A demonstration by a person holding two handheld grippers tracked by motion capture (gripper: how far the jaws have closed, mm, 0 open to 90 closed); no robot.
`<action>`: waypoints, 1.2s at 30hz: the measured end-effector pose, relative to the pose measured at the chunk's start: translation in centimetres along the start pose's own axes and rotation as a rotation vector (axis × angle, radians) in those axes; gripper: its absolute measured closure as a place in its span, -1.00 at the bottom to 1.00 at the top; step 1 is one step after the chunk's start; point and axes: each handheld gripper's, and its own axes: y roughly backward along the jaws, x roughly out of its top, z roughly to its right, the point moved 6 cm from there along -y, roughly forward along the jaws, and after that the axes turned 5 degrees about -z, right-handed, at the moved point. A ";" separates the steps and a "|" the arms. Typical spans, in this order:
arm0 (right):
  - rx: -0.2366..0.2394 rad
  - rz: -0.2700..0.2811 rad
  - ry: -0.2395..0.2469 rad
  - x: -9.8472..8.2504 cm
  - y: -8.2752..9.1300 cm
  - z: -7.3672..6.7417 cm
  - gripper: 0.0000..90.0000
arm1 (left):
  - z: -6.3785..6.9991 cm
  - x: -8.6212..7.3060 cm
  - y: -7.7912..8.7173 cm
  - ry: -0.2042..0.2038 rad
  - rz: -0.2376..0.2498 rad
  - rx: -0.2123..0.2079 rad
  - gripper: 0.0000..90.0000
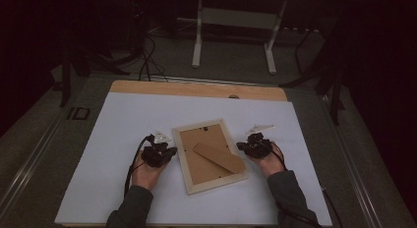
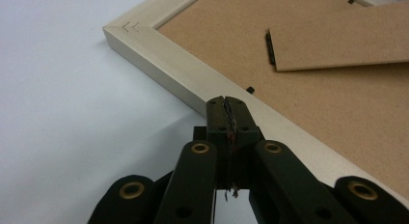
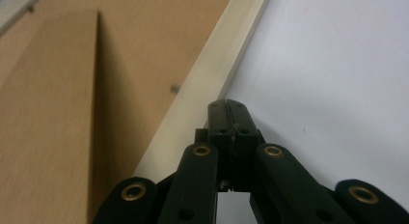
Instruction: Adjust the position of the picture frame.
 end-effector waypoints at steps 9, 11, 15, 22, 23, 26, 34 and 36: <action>0.019 -0.021 0.032 -2.7 0.9 -1.0 1.00 | 0.6 -0.6 0.2 -0.046 -0.026 -0.031 1.00; 0.018 -0.028 0.038 -3.4 1.1 -1.1 1.00 | 0.8 -0.9 0.2 -0.045 -0.030 -0.035 1.00; 0.028 -0.029 0.043 -4.2 1.6 -1.3 1.00 | 1.1 -1.5 0.2 -0.038 -0.038 -0.049 1.00; 0.057 -0.017 0.042 -5.1 2.1 -1.9 1.00 | 0.8 -1.8 -0.5 -0.055 -0.079 -0.063 1.00; 0.057 -0.017 0.042 -5.1 2.1 -1.9 1.00 | 0.8 -1.8 -0.5 -0.055 -0.079 -0.063 1.00; 0.069 -0.021 0.045 -5.3 2.2 -2.2 1.00 | 0.9 -1.7 -0.6 -0.056 -0.080 -0.063 1.00; 0.069 -0.014 0.040 -5.4 2.2 -2.3 1.00 | 0.5 -1.3 -0.9 -0.021 -0.081 -0.065 1.00; 0.065 -0.016 0.041 -5.4 2.3 -2.4 1.00 | 0.3 -1.0 -1.1 -0.014 -0.080 -0.058 1.00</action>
